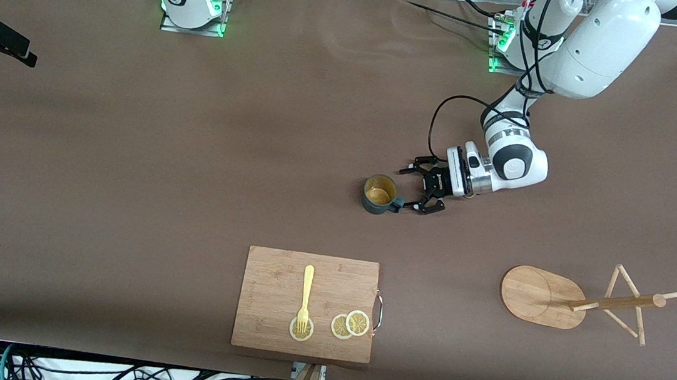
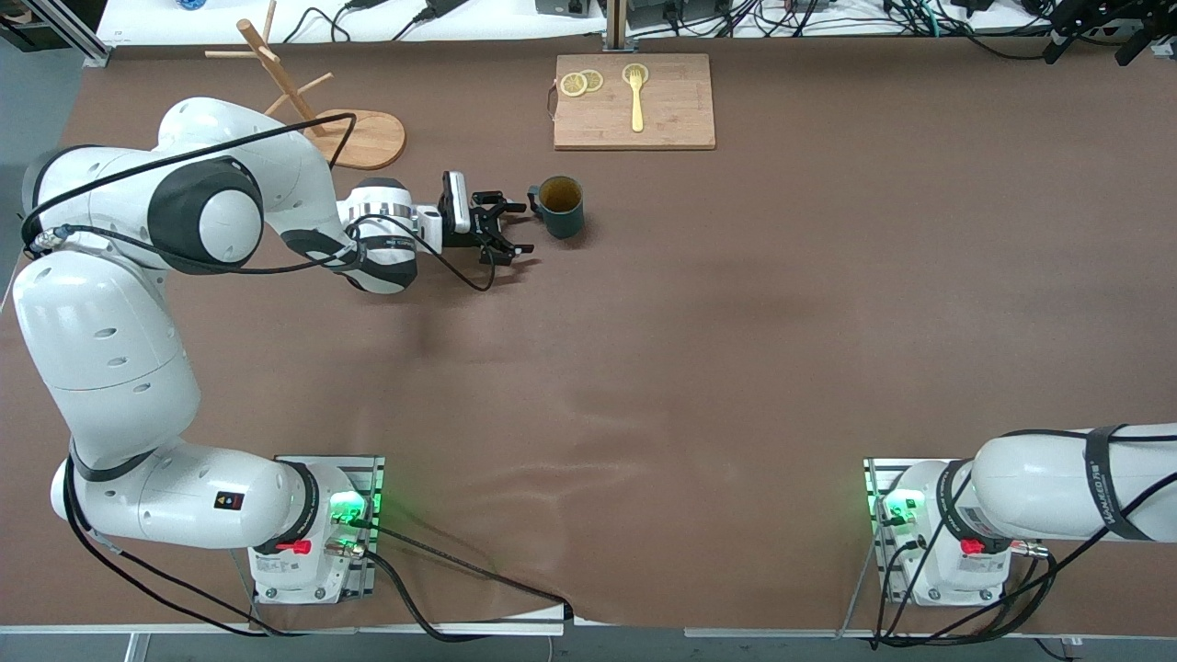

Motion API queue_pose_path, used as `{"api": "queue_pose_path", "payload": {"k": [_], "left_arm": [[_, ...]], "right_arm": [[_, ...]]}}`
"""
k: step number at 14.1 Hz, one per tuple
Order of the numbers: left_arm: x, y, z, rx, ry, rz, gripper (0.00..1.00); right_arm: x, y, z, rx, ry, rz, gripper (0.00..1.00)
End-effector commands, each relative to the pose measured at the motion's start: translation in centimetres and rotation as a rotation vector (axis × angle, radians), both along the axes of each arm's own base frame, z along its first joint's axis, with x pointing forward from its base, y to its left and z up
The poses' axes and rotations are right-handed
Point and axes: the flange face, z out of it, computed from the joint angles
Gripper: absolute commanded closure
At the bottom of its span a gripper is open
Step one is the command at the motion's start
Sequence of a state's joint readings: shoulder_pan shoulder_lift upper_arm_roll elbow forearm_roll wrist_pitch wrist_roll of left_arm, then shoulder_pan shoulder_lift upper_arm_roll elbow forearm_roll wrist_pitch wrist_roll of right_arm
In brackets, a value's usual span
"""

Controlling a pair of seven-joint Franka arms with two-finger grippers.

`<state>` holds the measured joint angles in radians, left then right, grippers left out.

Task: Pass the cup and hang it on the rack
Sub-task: 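Move the left gripper to the mug handle while the right gripper retracts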

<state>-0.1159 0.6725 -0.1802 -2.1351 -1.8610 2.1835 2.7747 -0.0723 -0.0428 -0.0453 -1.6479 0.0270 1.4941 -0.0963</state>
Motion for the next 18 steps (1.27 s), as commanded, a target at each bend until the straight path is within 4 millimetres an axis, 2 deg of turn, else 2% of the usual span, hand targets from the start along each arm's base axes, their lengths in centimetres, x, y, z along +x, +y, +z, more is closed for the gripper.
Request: {"api": "queue_pose_path", "payload": {"k": [1, 4, 6, 7, 12, 18], "left_arm": [[-0.5, 0.4, -0.9, 0.015, -0.140, -0.025, 0.00], [1.5, 4.1, -0.5, 0.019, -0.162, 0.032, 0.00], [3.9, 4.4, 0.7, 0.019, -0.199, 0.029, 0.00], [4.4, 4.2, 0.9, 0.019, -0.192, 0.020, 0.00], [6.6, 2.4, 0.1, 0.010, -0.205, -0.007, 0.00], [5.3, -1.5, -0.2, 0.013, -0.210, -0.080, 0.00]], "right_arm": [[0.0, -0.2, 0.4, 0.018, 0.013, -0.012, 0.00], [0.0, 0.0, 0.6, 0.019, 0.010, -0.007, 0.00], [0.0, 0.4, 0.6, 0.021, 0.011, -0.001, 0.00], [0.1, 1.0, 0.7, 0.020, 0.010, 0.011, 0.00], [0.1, 1.4, 0.7, 0.019, 0.010, 0.019, 0.00], [0.1, 1.9, 0.7, 0.020, 0.008, 0.027, 0.00]]}}
